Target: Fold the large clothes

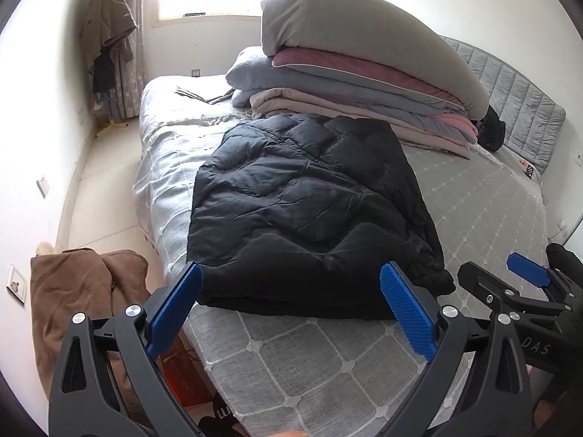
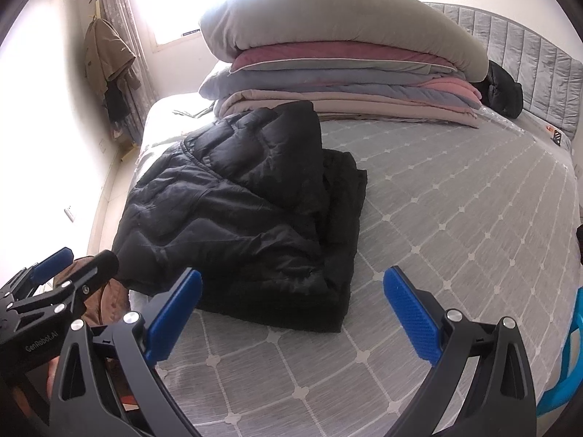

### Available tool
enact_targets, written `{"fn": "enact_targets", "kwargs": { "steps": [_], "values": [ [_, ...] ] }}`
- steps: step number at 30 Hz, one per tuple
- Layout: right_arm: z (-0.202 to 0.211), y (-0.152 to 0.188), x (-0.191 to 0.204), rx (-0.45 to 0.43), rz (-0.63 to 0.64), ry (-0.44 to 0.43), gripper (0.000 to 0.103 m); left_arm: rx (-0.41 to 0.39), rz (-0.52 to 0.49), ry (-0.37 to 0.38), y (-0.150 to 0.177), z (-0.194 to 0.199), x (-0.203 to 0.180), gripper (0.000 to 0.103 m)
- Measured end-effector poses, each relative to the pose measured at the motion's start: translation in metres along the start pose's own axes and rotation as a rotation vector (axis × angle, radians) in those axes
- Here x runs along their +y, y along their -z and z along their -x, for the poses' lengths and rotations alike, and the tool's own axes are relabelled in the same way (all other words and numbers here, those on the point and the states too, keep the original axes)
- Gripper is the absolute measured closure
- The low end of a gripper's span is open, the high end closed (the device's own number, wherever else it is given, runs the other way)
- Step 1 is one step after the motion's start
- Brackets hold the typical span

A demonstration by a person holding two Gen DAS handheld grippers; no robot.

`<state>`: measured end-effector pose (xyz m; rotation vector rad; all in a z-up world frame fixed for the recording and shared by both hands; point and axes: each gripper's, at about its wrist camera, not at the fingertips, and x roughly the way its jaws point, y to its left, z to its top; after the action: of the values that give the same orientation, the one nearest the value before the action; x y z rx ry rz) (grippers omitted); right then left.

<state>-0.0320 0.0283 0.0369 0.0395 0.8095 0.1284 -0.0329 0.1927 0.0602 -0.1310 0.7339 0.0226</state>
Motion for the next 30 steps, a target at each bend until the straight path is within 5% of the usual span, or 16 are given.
{"fn": "enact_targets", "kwargs": {
  "steps": [17, 30],
  "values": [
    [-0.008, 0.001, -0.013, 0.007, -0.014, -0.002, 0.007, 0.005, -0.014, -0.021, -0.002, -0.004, -0.008, 0.008],
    [-0.011, 0.002, -0.023, 0.007, -0.02, -0.009, 0.007, -0.129, -0.048, 0.0, -0.003, 0.014, -0.013, 0.014]
  ]
}}
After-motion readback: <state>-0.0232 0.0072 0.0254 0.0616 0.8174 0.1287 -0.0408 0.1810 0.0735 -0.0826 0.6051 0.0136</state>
